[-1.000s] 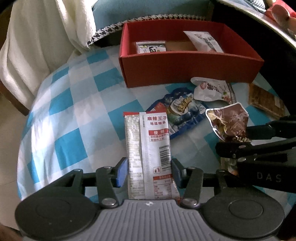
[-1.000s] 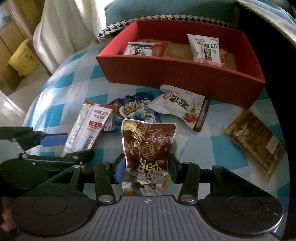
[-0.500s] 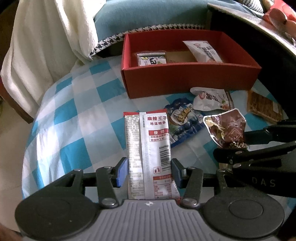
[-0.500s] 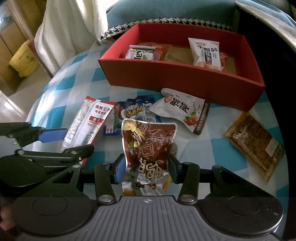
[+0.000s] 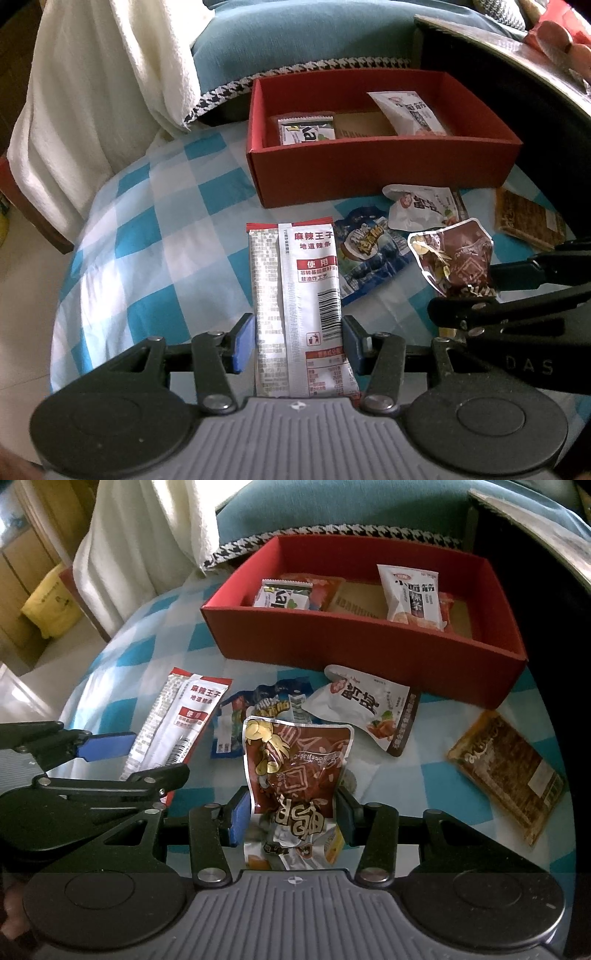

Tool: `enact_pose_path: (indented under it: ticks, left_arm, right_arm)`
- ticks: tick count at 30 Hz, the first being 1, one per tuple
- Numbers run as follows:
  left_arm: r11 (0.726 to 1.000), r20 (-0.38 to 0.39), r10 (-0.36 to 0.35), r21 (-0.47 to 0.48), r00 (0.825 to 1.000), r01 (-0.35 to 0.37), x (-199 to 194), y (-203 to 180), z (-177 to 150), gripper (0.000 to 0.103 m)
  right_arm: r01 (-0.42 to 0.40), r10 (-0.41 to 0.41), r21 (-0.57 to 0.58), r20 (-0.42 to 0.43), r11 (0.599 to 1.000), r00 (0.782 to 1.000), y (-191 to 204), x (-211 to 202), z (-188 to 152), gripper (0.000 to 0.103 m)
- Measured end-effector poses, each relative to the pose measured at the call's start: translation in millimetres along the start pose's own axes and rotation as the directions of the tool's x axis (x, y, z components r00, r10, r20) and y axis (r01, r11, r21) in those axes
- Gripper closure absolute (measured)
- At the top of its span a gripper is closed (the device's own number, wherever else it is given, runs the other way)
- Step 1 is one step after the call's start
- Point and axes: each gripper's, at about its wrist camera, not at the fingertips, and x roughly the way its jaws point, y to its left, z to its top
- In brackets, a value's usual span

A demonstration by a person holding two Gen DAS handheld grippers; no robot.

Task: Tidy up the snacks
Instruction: 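Lift both held snacks and carry them over the red box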

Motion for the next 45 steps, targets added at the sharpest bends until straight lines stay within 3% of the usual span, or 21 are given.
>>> enact_pose_path:
  ticks: [28,45]
  left_arm:
    - [0.999,0.112,0.047,0.020,0.993,-0.050,-9.4,-5.9,36.4,0.059]
    - [0.997,0.188,0.072,0.026,0.979,-0.079,-1.9,-15.6,84.8,0.059]
  right_arm:
    - [0.003,-0.008,0.051,0.103,0.999,0.995,-12.2,-16.4,26.6,0.048]
    - [0.029,-0.045,0.088,0.192,0.996,0.980,-34.9,-22.5,68.6,0.048]
